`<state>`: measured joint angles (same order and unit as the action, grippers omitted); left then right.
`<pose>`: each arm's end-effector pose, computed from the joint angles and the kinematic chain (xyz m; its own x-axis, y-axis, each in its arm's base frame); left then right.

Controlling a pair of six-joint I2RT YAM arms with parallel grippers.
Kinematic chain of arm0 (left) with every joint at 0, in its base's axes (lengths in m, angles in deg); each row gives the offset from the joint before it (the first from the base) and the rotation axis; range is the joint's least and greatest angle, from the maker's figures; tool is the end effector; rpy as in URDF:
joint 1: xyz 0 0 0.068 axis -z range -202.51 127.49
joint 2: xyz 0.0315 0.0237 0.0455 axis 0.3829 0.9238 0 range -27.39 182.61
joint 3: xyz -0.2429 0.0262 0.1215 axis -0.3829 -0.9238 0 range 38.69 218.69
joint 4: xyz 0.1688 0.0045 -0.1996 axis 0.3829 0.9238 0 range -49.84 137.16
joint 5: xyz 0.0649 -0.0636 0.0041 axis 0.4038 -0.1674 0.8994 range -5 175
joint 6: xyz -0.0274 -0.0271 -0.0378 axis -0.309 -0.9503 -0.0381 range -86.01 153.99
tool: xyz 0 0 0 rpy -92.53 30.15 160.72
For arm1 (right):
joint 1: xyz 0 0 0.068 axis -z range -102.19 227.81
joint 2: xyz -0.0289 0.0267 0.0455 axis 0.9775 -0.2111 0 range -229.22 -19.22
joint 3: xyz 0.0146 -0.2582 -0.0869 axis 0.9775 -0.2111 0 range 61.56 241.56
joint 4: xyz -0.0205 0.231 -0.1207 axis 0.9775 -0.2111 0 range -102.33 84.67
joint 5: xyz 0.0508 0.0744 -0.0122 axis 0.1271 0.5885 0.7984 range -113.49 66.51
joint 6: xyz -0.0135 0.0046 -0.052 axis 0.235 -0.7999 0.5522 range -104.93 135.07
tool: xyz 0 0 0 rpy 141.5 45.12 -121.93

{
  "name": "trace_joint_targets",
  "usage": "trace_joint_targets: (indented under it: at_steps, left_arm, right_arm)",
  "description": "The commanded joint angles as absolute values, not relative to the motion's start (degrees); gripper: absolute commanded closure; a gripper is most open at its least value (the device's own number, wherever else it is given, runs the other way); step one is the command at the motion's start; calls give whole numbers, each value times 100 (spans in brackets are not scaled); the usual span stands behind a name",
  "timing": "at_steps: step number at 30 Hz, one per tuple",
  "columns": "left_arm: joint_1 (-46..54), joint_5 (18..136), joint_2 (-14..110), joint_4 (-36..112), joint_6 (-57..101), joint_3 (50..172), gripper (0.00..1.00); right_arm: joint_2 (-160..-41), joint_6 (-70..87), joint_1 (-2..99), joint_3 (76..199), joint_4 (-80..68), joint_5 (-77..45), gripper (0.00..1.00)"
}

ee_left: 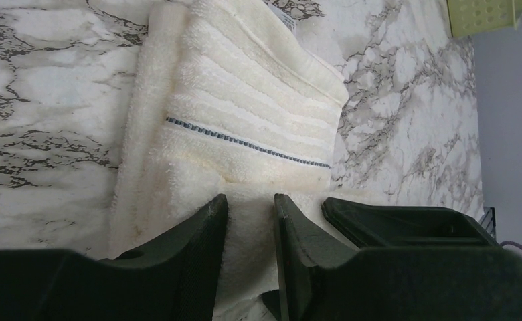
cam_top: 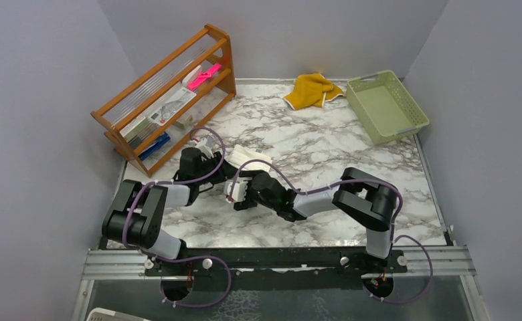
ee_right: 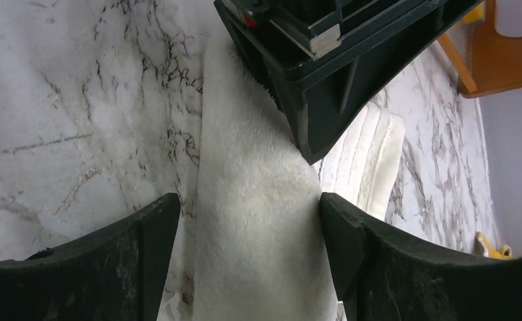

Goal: Roll the towels
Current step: Roll the towel at the center of the board.

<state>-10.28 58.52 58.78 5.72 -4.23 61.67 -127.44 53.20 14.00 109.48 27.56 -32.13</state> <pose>0.2501 -0.0705 0.1344 -0.7230 -0.4099 -0.5561 0.1583 0.6853 -0.7109 0.1694 0.3322 0.1309 0.3516 -0.6684 -0.6554 -0.7770 0.1821 -0.6026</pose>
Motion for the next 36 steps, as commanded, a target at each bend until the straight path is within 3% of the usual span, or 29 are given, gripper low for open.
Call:
trace_joint_targets:
  at_steps: [1,4,13,20,24,29,31,36]
  left_arm:
    - [-1047,6109,5673,1234,-83,6156,65]
    - [-1055,6137,5522,1377,-4,6195,65]
    - [-1194,6168,4943,1923,1,6535,64]
    - [-1471,6834,3848,3005,-140,7118,59]
    - [-1487,6846,3380,3296,-143,7209,58]
    - [-1482,6369,3216,3124,-228,6943,58]
    - [-1478,6214,3210,2844,-366,6721,58]
    - [-1436,6026,3321,2506,-529,6438,58]
  right_arm:
    - [-13067,4926,1390,11320,2038,-3409,26]
    - [-13110,4695,1466,11482,1712,-3352,34]
    - [-12972,3901,1760,11655,928,-3043,80]
    - [-12518,3065,2086,11524,529,-1849,83]
    - [-12346,2456,2594,11702,128,-417,83]
    - [-12486,1378,3492,12091,-175,1761,89]
    - [-12694,967,3792,12271,-204,2474,99]
    - [-13334,-203,4205,12554,49,3694,99]
